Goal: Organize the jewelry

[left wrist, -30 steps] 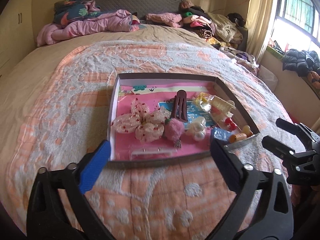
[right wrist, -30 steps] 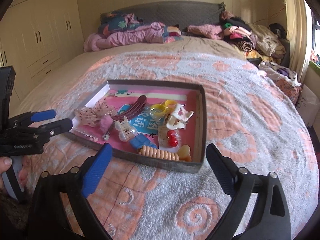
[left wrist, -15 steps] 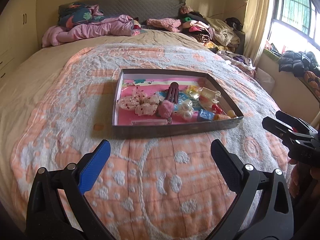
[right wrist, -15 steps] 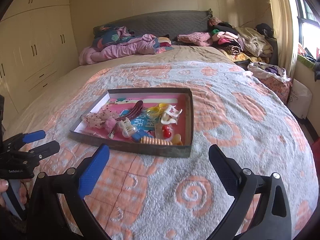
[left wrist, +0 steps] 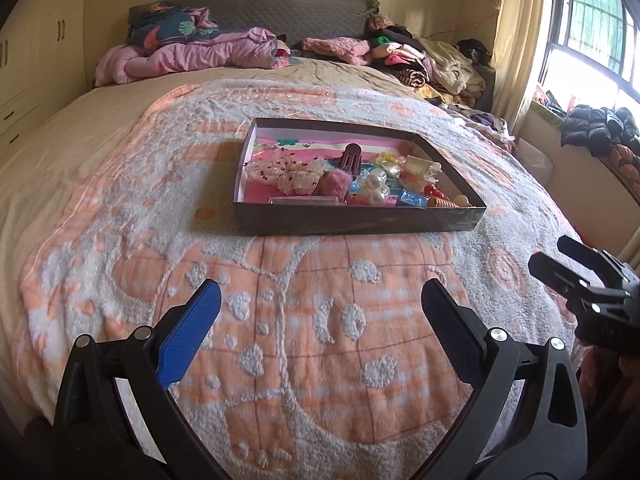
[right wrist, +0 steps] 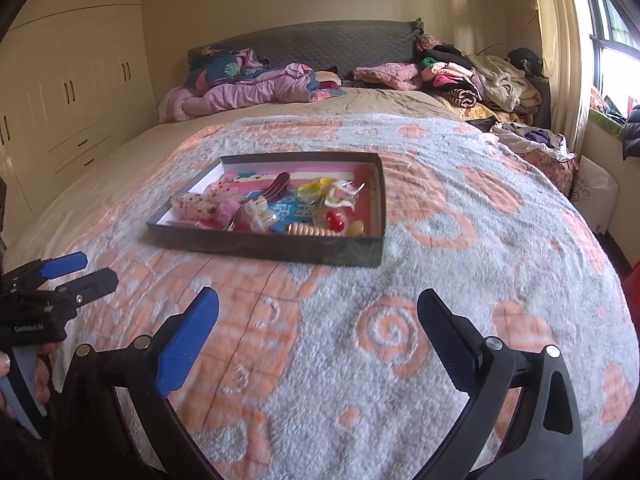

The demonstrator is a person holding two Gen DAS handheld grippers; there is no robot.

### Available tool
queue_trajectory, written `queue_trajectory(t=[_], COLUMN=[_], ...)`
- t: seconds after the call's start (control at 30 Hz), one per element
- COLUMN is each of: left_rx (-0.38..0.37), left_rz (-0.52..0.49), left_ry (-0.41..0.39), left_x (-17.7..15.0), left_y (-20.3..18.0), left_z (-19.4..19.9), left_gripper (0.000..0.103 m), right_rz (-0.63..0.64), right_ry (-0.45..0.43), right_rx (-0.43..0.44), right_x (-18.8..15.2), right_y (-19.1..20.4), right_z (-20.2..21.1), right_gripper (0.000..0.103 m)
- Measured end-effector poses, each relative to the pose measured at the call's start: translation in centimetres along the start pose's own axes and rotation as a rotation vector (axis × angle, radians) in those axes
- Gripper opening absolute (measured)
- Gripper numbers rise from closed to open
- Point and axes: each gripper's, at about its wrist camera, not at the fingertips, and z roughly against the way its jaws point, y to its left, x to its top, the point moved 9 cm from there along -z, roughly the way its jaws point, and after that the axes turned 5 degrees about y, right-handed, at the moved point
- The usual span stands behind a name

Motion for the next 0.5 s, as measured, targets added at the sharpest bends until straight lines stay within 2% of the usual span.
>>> queue_trajectory(t=[0.2,0.5], left_rx=[0.009,0.017], left_rz=[0.010,0.017], left_ry=[-0.009,-0.009], left_x=[-0.8,-1.2], left_y=[0.3,0.4], left_z=[0.3,0.6], left_gripper=[0.092,0.092], right_rz=[0.018,0.018], right_ry=[-0.034,-0.036], right_rx=[0.008,0.000], right_x=[-1.1,-1.6], right_y=[1.2,1.4], right_z=[0.5,0.5], right_gripper=[0.097,0.097])
